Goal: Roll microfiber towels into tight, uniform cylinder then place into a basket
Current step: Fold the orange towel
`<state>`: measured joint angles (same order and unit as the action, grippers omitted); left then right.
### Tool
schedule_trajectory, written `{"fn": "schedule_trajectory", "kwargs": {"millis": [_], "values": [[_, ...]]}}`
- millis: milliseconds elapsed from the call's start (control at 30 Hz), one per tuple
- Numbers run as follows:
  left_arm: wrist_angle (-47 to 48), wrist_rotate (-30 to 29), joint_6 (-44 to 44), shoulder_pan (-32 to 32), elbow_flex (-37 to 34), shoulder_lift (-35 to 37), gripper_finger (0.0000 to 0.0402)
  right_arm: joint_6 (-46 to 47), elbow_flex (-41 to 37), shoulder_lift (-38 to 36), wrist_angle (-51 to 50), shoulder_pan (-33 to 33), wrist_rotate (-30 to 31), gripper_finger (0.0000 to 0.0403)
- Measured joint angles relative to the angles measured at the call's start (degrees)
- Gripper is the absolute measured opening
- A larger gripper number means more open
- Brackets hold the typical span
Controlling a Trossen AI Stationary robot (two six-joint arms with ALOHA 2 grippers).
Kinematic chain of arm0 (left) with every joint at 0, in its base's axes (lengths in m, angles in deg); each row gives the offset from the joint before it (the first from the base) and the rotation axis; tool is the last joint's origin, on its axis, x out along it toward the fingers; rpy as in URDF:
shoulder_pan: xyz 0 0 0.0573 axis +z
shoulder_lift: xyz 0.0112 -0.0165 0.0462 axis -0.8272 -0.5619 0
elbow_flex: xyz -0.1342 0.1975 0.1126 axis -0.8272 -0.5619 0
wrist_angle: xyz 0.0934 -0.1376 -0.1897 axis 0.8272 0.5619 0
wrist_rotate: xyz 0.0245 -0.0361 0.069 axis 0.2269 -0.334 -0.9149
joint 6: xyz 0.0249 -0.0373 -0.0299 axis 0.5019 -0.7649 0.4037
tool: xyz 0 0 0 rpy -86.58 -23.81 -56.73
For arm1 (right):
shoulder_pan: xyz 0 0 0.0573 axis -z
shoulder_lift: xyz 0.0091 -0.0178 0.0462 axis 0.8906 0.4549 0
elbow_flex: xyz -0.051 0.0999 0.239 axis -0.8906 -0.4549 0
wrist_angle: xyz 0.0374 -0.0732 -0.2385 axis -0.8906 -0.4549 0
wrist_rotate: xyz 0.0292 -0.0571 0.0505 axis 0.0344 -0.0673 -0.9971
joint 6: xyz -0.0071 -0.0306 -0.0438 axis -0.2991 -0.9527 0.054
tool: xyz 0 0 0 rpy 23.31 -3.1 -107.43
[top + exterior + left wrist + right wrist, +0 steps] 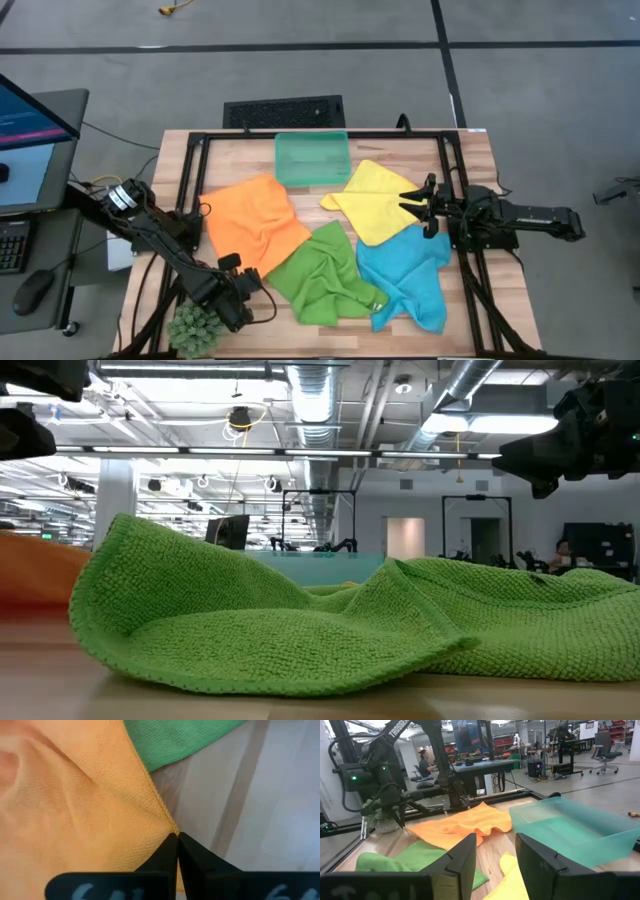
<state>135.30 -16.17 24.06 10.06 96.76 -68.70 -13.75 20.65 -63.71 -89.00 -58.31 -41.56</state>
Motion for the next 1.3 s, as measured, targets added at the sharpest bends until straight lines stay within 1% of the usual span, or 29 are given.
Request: {"fn": "schedule_trajectory", "kwargs": {"millis": [267, 400, 467, 567, 633, 733, 933, 1000, 1133, 1300], "values": [[0.11, 0.02, 2.45, -0.02, 3.06, 0.04, 0.0000, -0.90, 0.01, 0.00, 0.00, 0.00, 0.01, 0.0159], [1.70, 0.82, 2.47, -0.02, 3.92, 0.07, 0.0000, -1.81, 0.01, 0.00, 0.00, 0.01, 0.01, 0.0159], [2.81, 1.48, 2.47, -0.02, 4.24, 0.07, 0.0000, 0.18, -0.01, -0.01, 0.08, -0.04, 0.00, 0.0159], [4.15, 1.53, 2.03, -0.02, 4.55, 0.11, 0.0000, 6.94, -0.09, 0.00, 0.83, -0.03, 0.05, 0.0159], [4.48, 1.55, 1.92, -0.02, 4.55, 0.11, 0.0000, 9.19, -0.10, 0.00, 3.17, -0.03, 0.05, 0.0159], [4.42, 1.57, 1.79, -0.02, 4.55, 0.11, 0.0000, 9.55, -0.10, -0.02, 7.83, 0.00, 0.11, 0.0159], [4.42, 3.56, 1.75, -0.04, 4.55, 0.11, 0.0000, 13.11, -0.08, -0.02, 22.98, -0.17, 0.05, 0.0159], [4.42, 3.67, 1.73, -0.04, 4.55, 0.11, 0.0000, 13.44, 0.32, -0.01, 25.28, -0.42, 0.05, 0.0159], [4.51, 3.65, 1.70, -0.02, 4.55, 0.11, 0.0000, 13.31, 3.57, 1.06, 23.14, -1.14, 0.04, 0.0159], [4.68, 3.65, 1.30, -0.02, 4.55, 0.11, 0.0000, 10.06, 11.14, 6.24, 17.36, -2.36, 0.05, 0.0159]]}}
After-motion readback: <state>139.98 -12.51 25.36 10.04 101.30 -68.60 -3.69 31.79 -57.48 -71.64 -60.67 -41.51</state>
